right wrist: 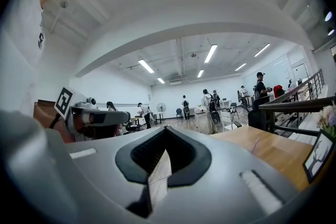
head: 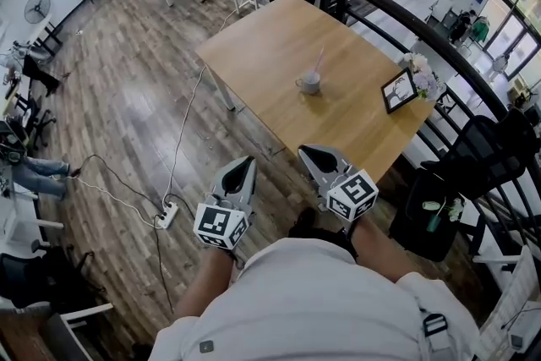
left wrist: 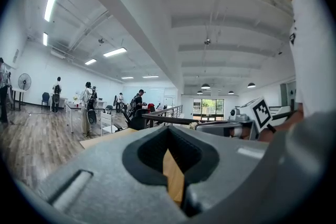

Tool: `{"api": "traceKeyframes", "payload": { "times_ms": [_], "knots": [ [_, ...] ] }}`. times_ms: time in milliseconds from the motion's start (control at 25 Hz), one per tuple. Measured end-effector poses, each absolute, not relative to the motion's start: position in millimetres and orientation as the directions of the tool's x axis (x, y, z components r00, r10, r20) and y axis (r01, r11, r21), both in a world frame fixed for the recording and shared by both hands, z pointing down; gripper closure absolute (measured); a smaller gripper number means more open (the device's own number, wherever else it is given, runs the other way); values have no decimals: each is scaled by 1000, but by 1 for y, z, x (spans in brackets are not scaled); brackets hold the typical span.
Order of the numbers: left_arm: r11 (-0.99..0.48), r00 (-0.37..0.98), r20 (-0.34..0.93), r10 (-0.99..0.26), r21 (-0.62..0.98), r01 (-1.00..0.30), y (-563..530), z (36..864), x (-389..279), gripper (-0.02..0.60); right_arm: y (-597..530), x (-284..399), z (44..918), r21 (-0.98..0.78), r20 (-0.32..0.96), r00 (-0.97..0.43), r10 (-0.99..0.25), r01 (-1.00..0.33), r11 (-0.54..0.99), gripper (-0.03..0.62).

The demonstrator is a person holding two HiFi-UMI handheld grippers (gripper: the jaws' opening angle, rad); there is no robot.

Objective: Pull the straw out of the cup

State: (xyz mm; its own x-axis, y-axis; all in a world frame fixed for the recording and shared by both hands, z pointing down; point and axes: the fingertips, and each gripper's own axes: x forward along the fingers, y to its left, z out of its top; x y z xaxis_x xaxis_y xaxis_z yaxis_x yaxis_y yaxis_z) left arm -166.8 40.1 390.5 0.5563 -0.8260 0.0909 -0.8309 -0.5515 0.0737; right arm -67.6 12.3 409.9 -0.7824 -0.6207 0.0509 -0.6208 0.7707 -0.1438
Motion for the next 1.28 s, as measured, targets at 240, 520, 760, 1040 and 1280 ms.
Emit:
{"api": "traceKeyframes", "payload": {
  "times_ms": [240,520,760,1040,1280],
  "knots": [
    [-586,589,91,-803,64,-808,-33,387,-129,577,-57,-26,404,-145,34,-752,-658,-655,742,585],
    [-634,636,72,-768,47,-772,-94,378,-82,577,-110,21,395,-133,36,-718,-695,-693,709,585],
    [-677,679,96,-728,55,-734,-137,388,-58,577,-143,40,401,-147,43,-682,-730,-727,671,585],
    [-750,752,126,-647,70,-657,-197,405,-42,577,-196,51,418,-172,66,-604,-794,-791,587,585],
    [-796,800,159,-578,103,-596,-260,429,-39,577,-250,51,444,-191,117,-540,-834,-836,514,585]
  ]
}}
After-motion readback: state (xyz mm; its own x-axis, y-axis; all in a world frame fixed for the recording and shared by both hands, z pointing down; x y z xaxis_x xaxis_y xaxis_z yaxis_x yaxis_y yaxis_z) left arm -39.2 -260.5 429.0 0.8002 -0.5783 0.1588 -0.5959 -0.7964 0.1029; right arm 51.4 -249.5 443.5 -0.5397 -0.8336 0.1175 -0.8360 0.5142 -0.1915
